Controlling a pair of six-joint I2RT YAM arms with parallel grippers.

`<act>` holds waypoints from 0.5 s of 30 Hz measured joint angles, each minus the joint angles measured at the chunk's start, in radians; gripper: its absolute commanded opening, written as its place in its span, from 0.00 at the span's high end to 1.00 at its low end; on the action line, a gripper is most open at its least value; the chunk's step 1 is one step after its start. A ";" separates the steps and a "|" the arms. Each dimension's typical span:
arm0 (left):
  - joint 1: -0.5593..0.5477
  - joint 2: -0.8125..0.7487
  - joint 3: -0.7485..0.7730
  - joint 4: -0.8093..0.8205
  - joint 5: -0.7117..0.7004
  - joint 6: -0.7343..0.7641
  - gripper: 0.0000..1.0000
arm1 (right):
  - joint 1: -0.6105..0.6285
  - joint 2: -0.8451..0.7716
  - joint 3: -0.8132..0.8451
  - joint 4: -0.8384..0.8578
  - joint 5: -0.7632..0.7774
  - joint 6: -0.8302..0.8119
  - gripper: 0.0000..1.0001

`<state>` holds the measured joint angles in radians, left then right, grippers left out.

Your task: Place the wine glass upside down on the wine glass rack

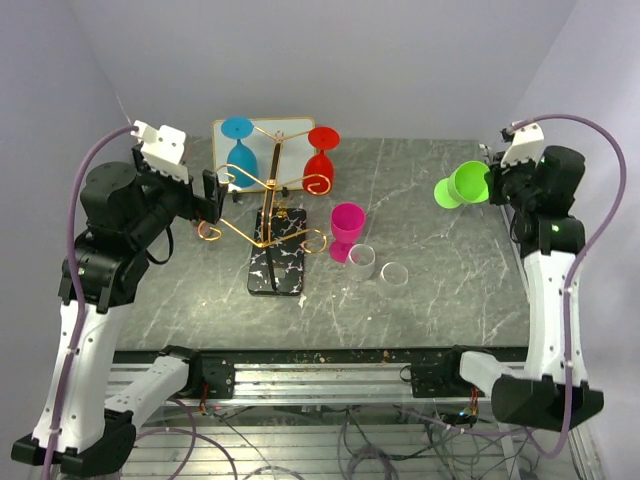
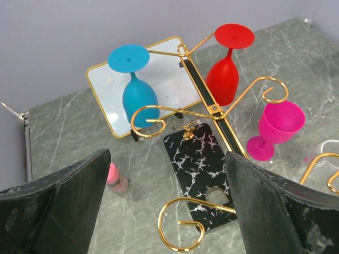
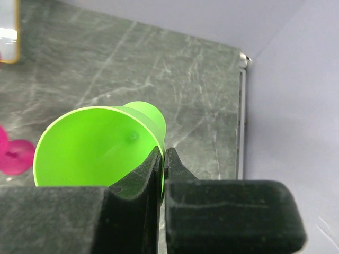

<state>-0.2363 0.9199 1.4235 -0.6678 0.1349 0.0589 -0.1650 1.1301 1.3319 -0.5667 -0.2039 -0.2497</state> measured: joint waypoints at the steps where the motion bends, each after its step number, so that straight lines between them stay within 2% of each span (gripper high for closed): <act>1: 0.000 -0.011 0.000 -0.008 0.003 -0.002 0.01 | 0.000 -0.027 0.000 -0.008 -0.027 0.002 1.00; 8: 0.000 -0.061 0.004 -0.050 0.062 -0.008 0.05 | 0.000 -0.167 0.008 -0.039 -0.216 0.008 1.00; 15: 0.000 -0.039 0.037 -0.053 0.114 -0.040 0.08 | 0.000 -0.146 0.115 0.021 -0.388 0.076 1.00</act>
<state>-0.2359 0.8810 1.4609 -0.7212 0.2489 0.0193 -0.1654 0.9836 1.4467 -0.5453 -0.5922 -0.1738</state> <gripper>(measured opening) 0.929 0.012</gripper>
